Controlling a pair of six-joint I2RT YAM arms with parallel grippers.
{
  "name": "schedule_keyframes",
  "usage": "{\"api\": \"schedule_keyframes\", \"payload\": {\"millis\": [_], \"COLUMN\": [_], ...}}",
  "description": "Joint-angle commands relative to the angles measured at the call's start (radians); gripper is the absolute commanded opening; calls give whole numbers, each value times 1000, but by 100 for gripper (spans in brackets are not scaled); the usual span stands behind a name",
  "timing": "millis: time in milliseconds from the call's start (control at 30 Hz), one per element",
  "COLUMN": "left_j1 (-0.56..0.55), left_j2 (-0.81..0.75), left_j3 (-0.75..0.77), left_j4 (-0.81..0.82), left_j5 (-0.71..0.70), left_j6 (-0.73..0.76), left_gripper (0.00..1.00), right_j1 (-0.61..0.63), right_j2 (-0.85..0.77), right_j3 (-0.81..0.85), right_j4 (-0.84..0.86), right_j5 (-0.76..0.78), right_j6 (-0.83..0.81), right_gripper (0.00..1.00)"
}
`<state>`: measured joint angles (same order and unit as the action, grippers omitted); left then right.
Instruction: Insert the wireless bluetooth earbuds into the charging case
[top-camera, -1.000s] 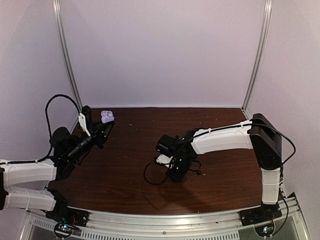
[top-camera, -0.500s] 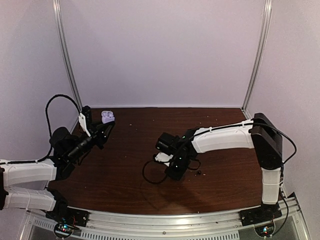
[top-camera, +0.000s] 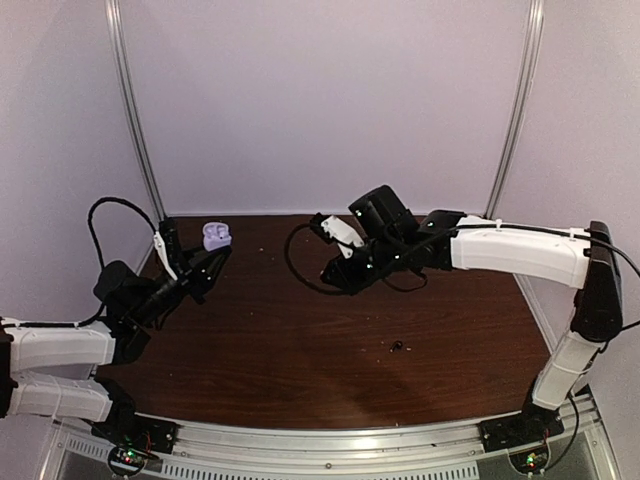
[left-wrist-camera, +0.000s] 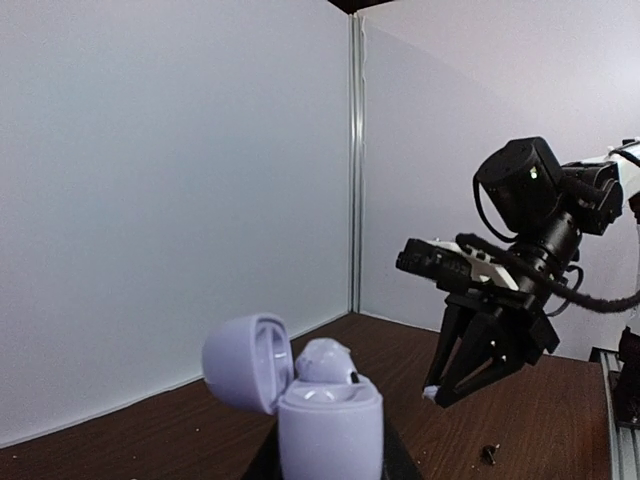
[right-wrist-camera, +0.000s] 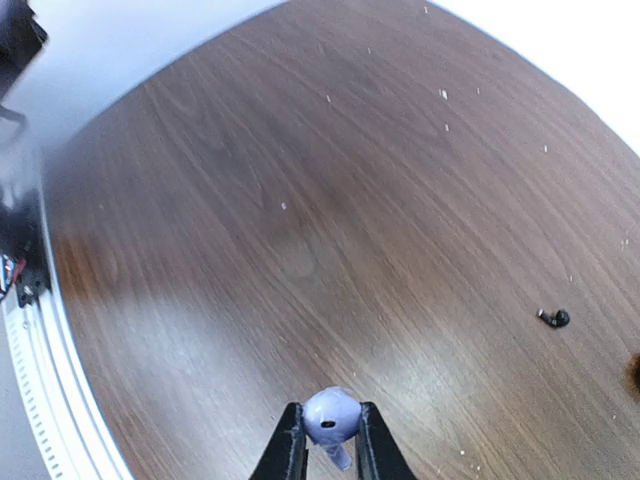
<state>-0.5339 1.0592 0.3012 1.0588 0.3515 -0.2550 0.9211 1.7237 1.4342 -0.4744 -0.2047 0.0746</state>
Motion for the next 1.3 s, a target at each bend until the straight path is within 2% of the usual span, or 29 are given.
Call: {"api": "schedule_keyframes", "payload": {"millis": [0, 67, 233, 367, 567, 767, 900, 1000, 1267], "left_j1": [-6, -10, -18, -32, -55, -58, -60, -60, -60], "left_j2": [14, 15, -21, -50, -33, -25, -24, -18, -19], "left_j3": [-10, 3, 8, 15, 32, 30, 30, 32, 30], "left_j4": [157, 133, 58, -30, -76, -69, -69, -67, -65], "left_j5": [108, 129, 116, 94, 85, 77, 70, 69, 64], "left_j6": [58, 74, 84, 113, 139, 135, 137, 136, 136], "left_gripper": [0, 0, 0, 0, 0, 0, 0, 0, 0], "right_j1": [-6, -18, -39, -39, -39, -38, -34, -26, -24], "right_j2": [-85, -95, -75, -90, -87, -70, -50, -18, 61], "right_j3": [-47, -51, -61, -160, -298, -403, -448, -463, -438], "right_j4": [220, 232, 116, 73, 63, 124, 184, 221, 272], "right_j5": [-80, -105, -97, -68, 15, 95, 116, 107, 126], "right_j6": [28, 42, 41, 86, 217, 393, 461, 485, 475], "right_gripper": [10, 10, 10, 10, 9, 7, 12, 15, 15]}}
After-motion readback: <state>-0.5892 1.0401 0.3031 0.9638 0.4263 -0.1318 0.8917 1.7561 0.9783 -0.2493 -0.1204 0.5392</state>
